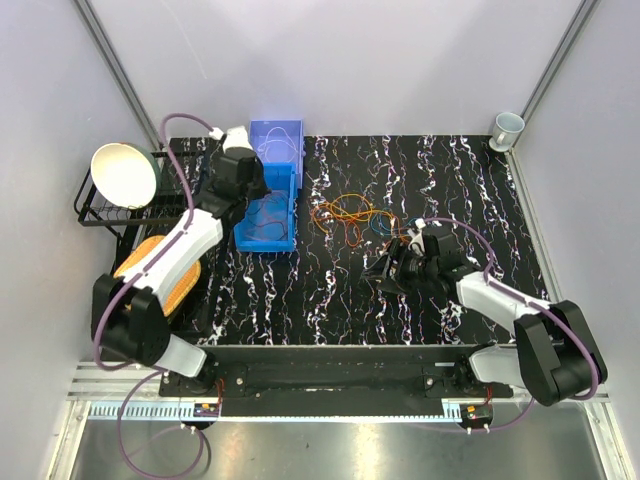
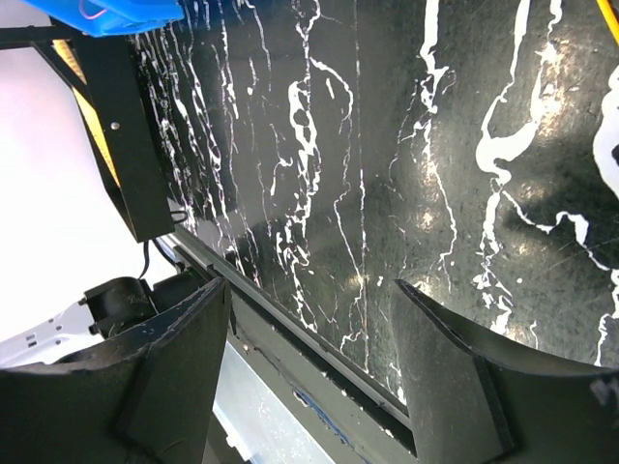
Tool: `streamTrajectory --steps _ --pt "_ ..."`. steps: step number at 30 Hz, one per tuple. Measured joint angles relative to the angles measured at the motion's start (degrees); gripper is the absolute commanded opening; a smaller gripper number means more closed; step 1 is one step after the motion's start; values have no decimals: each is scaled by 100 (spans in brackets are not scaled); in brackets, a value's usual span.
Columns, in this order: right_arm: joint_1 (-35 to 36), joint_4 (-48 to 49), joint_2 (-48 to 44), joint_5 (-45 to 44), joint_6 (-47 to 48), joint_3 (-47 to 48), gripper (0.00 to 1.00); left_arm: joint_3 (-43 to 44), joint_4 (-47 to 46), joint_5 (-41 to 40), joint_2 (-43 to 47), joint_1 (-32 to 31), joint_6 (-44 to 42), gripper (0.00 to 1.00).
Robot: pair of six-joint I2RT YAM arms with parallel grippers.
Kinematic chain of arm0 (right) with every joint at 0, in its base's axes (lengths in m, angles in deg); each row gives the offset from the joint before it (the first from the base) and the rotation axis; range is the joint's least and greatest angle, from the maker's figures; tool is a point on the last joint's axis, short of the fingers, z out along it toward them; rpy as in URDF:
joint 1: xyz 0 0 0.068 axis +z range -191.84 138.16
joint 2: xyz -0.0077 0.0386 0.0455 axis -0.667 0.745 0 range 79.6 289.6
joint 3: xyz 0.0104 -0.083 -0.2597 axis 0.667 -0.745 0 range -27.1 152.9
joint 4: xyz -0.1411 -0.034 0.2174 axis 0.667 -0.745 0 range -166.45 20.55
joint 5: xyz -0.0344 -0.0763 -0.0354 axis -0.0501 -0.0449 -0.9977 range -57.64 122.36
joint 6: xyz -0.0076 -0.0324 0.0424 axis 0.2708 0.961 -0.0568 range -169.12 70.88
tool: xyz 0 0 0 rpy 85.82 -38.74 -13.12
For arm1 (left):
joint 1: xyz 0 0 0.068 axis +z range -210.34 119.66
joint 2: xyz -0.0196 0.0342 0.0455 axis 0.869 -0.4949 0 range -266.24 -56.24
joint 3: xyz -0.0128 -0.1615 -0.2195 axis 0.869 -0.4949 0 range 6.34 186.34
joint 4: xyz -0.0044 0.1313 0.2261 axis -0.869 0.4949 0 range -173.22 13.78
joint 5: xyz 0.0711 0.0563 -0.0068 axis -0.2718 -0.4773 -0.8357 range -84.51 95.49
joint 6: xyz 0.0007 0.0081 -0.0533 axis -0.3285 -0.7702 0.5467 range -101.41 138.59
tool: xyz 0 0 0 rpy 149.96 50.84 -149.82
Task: Untangle the cables
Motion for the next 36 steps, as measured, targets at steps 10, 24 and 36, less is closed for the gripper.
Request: streamTrajectory --steps 10,24,36 --pt "0 -48 -358 2 -4 -181 72 -286 9 46 -914 125 374 0" --pt "0 -254 -372 -13 2 -166 73 -9 426 136 -1609 186 306 53" --pt "0 -1346 -278 -396 544 1158 80 420 2022 -83 1075 -496 66 99"
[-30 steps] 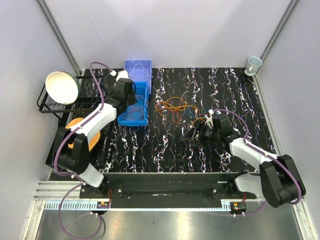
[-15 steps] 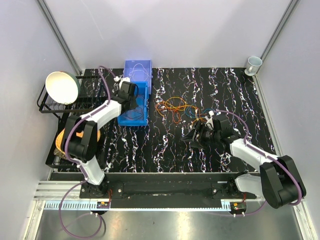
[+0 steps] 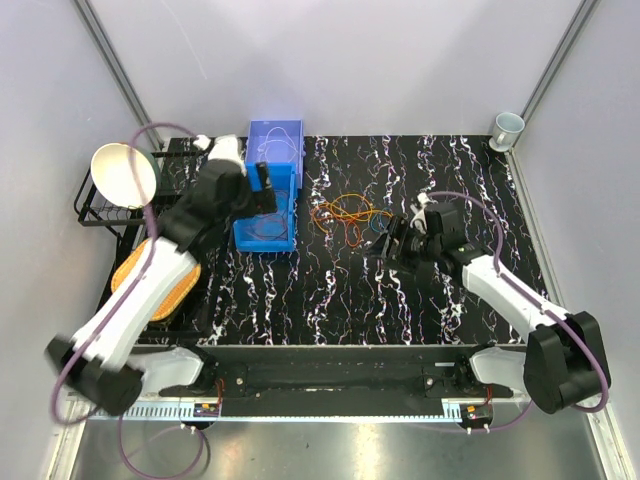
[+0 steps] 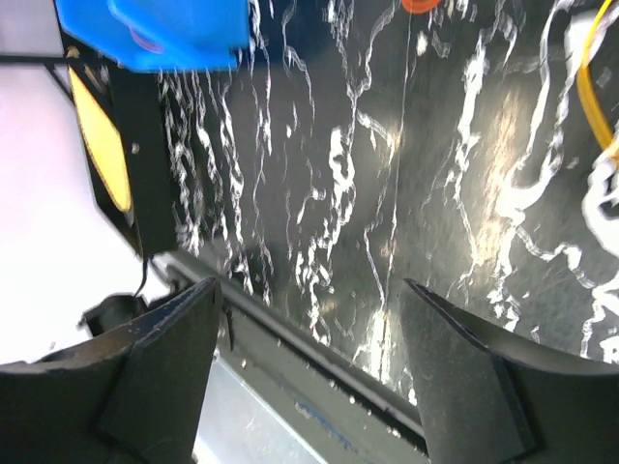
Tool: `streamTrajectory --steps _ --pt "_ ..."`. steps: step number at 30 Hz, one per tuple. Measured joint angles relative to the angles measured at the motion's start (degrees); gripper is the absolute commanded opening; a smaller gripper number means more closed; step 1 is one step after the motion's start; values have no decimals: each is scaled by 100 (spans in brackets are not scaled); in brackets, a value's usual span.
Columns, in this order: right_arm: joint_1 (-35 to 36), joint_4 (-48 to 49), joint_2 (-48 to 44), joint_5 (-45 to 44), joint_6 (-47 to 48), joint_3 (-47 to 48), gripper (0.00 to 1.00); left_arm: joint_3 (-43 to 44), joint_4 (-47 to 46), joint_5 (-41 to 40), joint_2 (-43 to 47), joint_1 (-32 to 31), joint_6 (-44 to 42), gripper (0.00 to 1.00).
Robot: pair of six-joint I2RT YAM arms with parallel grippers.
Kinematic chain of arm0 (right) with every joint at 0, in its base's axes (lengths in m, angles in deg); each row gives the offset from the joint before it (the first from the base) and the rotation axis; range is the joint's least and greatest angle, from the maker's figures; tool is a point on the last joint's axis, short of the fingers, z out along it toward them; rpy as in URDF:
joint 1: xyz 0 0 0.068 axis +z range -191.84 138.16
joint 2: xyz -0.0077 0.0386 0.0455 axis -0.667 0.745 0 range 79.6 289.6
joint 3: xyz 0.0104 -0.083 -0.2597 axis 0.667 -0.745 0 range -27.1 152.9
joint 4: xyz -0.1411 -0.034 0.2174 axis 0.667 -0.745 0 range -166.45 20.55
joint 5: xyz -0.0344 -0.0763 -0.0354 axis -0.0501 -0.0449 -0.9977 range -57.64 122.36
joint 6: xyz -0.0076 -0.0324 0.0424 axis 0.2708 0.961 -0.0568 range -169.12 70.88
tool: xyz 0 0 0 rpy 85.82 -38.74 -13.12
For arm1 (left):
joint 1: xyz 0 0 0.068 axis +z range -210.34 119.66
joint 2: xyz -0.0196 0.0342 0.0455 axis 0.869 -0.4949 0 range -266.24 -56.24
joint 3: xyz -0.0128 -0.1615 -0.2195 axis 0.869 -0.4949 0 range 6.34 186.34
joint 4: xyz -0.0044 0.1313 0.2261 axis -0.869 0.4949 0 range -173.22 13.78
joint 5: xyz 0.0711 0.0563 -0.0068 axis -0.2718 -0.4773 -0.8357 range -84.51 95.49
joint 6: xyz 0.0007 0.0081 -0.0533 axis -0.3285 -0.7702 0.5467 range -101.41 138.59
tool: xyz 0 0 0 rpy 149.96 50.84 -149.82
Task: Untangle the cables
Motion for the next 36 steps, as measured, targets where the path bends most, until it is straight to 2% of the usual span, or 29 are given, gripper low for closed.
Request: streamTrajectory --steps 3,7,12,18,21,29,36 --pt "0 -345 57 -367 164 446 80 -160 367 44 999 -267 -20 99" --pt "0 -789 232 -1237 345 1023 79 -876 824 46 2234 -271 -33 99" --pt "0 -1132 649 -2295 691 1547 80 -2129 1110 68 3045 -271 -63 99" --pt "-52 -1550 1567 -3440 1084 2214 82 -2559 1274 201 3338 -343 -61 99" --pt "-282 -1624 1989 -3611 1176 2367 80 -2559 1189 216 3416 -358 -61 99" --pt "-531 -1733 2933 -3364 1379 2874 70 -2559 1189 223 2959 -358 -61 99" --pt "-525 -1709 3381 -2951 1521 3342 54 -2559 1198 216 3067 -358 -59 99"
